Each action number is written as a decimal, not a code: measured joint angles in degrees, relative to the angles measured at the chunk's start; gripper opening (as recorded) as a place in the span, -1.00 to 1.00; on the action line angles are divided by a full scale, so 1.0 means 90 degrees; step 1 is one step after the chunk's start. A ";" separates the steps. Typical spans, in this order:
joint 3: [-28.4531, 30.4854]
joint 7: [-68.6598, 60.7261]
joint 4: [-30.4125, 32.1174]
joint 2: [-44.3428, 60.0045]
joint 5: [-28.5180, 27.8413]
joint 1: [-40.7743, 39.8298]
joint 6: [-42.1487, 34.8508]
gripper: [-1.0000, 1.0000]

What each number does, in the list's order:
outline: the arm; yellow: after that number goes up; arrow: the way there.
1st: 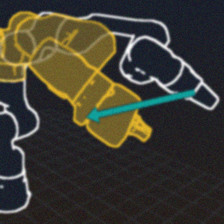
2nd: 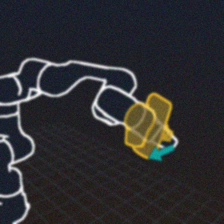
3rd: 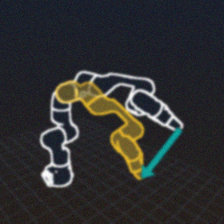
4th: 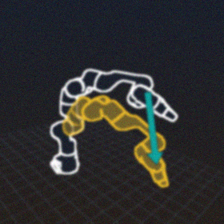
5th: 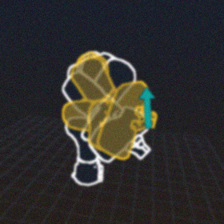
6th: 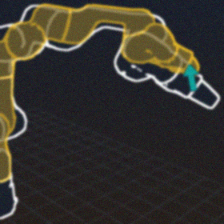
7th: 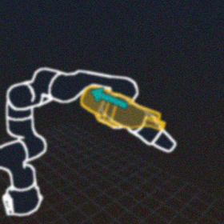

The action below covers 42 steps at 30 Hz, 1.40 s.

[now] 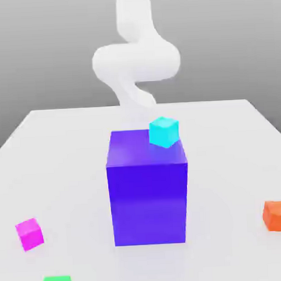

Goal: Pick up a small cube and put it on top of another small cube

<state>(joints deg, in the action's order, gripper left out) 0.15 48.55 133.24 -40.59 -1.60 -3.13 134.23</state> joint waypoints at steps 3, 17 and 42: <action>0.0070 0.0376 0.0203 0.0729 -0.0224 -0.0405 0.0338 0.00; 0.0950 0.1513 0.1109 0.3961 -0.0475 -0.1868 0.1866 0.00; 0.0852 0.1142 0.1568 0.5972 0.0775 -0.2942 0.2903 -1.00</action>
<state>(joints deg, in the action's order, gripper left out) 7.82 58.83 147.36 13.16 5.37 -29.61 160.35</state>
